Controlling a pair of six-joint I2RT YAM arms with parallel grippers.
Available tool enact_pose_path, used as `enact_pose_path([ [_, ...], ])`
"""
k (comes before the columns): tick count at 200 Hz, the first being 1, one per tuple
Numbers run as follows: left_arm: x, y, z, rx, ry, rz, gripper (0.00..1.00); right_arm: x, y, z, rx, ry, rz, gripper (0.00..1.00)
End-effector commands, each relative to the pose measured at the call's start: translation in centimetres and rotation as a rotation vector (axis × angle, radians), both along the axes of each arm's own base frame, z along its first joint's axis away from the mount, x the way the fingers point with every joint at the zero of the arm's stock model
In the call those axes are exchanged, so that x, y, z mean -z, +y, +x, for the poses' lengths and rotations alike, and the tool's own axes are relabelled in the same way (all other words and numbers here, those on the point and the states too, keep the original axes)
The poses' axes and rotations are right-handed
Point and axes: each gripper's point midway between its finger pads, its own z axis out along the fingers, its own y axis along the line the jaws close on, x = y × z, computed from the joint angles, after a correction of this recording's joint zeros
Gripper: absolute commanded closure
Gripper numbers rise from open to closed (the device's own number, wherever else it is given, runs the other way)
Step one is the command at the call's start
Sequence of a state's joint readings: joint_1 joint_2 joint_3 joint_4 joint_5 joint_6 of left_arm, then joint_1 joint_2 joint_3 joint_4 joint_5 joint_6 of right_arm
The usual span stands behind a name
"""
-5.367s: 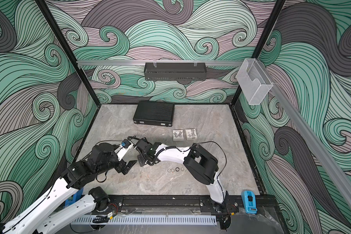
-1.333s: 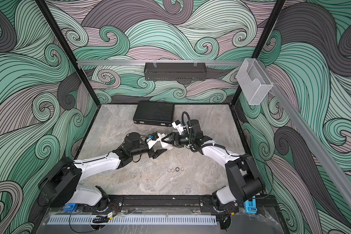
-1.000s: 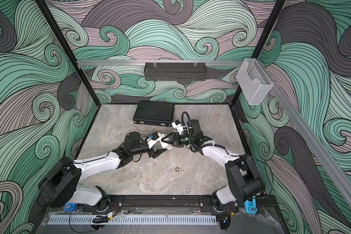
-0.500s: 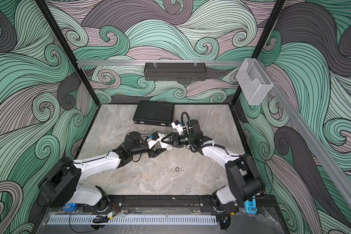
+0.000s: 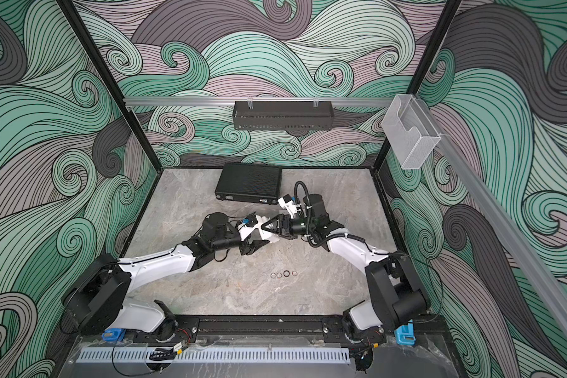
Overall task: Take the rings out of the lift-off lid box
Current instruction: Open the lid on the jewelry box, then place the lid at the center of the board.
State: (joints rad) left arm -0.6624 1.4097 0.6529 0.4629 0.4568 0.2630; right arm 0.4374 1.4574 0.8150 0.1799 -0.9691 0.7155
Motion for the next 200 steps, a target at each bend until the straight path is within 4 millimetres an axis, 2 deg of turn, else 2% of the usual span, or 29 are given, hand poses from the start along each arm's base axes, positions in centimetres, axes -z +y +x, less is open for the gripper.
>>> enact_pose_path([
  [1,-2.0,-0.5,-0.1,0.018,-0.034,-0.024,0.35,-1.1,-0.5,0.1,0.010,-0.032,0.027,0.26],
  [76,-2.1,-0.3,-0.1,0.014,-0.031,-0.023,0.35,-1.4,-2.0,0.0,0.041,-0.033,0.031,0.26],
  [133,-2.3,-0.4,-0.1,0.012,-0.035,-0.025,0.35,-0.6,-6.4,-0.4,0.122,-0.037,-0.069,0.26],
  [154,-2.3,-0.4,-0.1,0.015,-0.031,-0.025,0.35,1.9,-8.5,-0.8,0.168,-0.043,-0.275,0.25],
  [169,-2.4,-0.5,-0.1,0.018,-0.029,-0.027,0.35,4.4,-10.4,-1.4,0.183,-0.004,-0.440,0.25],
  [200,-2.3,-0.5,-0.2,0.020,-0.022,-0.026,0.35,8.3,-13.7,-0.9,0.266,0.004,-0.666,0.25],
])
